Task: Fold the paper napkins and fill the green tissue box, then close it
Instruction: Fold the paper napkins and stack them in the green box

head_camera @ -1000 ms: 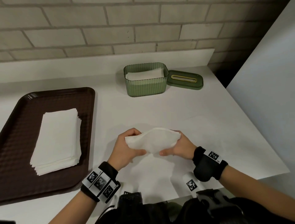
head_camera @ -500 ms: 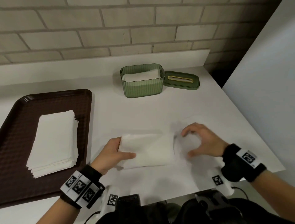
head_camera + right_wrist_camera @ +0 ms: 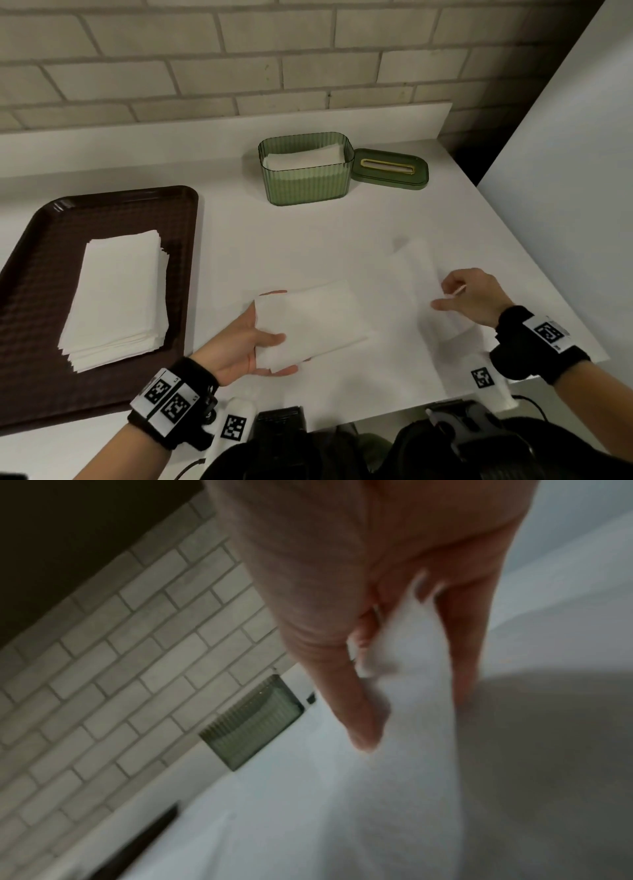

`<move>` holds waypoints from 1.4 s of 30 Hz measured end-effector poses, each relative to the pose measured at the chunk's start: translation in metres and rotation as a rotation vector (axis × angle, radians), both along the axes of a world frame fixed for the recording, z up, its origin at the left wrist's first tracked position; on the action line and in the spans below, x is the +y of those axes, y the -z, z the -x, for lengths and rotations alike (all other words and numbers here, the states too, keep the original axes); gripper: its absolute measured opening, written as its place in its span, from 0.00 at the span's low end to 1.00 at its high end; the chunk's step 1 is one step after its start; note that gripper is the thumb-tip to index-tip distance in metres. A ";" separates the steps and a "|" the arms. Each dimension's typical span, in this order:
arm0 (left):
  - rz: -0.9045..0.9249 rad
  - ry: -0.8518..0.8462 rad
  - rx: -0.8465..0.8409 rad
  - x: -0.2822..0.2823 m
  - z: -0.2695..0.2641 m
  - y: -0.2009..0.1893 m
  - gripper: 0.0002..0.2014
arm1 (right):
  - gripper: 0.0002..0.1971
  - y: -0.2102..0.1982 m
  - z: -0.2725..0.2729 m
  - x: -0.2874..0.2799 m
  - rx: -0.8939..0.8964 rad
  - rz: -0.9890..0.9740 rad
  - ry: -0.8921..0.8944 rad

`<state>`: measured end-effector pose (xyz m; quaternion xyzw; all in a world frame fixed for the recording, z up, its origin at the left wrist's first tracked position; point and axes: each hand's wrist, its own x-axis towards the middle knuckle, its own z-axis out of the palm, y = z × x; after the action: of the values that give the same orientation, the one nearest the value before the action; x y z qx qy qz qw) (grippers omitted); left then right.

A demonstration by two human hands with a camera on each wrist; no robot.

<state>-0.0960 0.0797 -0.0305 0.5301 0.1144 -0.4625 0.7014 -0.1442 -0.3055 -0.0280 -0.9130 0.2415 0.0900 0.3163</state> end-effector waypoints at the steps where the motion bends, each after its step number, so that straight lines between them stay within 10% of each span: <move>1: 0.024 0.011 0.008 0.000 0.001 -0.002 0.32 | 0.18 -0.005 -0.003 0.005 -0.061 -0.081 -0.021; 9: 0.141 0.069 0.019 0.001 0.002 -0.009 0.41 | 0.19 -0.100 -0.019 0.077 -0.320 -0.720 -0.593; 16: 0.124 0.046 0.066 0.003 0.004 -0.008 0.20 | 0.22 -0.058 -0.047 0.112 -0.100 -0.693 -0.760; 22: 0.153 0.007 0.096 0.002 0.004 -0.009 0.32 | 0.25 -0.021 -0.066 0.124 0.076 -0.506 -0.830; 25: 0.062 0.044 -0.109 -0.001 0.006 -0.011 0.18 | 0.30 -0.014 -0.067 0.125 0.077 -0.416 -0.808; 30: 0.066 0.131 -0.396 -0.003 0.010 -0.014 0.37 | 0.37 -0.019 -0.065 0.119 0.011 -0.082 -0.799; 36: -0.178 0.174 -0.919 -0.005 0.009 -0.023 0.25 | 0.13 -0.034 -0.060 0.103 0.064 -0.235 -0.706; 42: -0.663 0.145 -1.279 0.000 0.004 -0.024 0.15 | 0.09 -0.052 -0.043 0.101 -0.350 -0.247 -0.595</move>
<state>-0.0996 0.0795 -0.0068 0.8881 -0.2196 -0.0483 0.4008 -0.1013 -0.2049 0.0239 -0.8998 -0.1051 0.0492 0.4207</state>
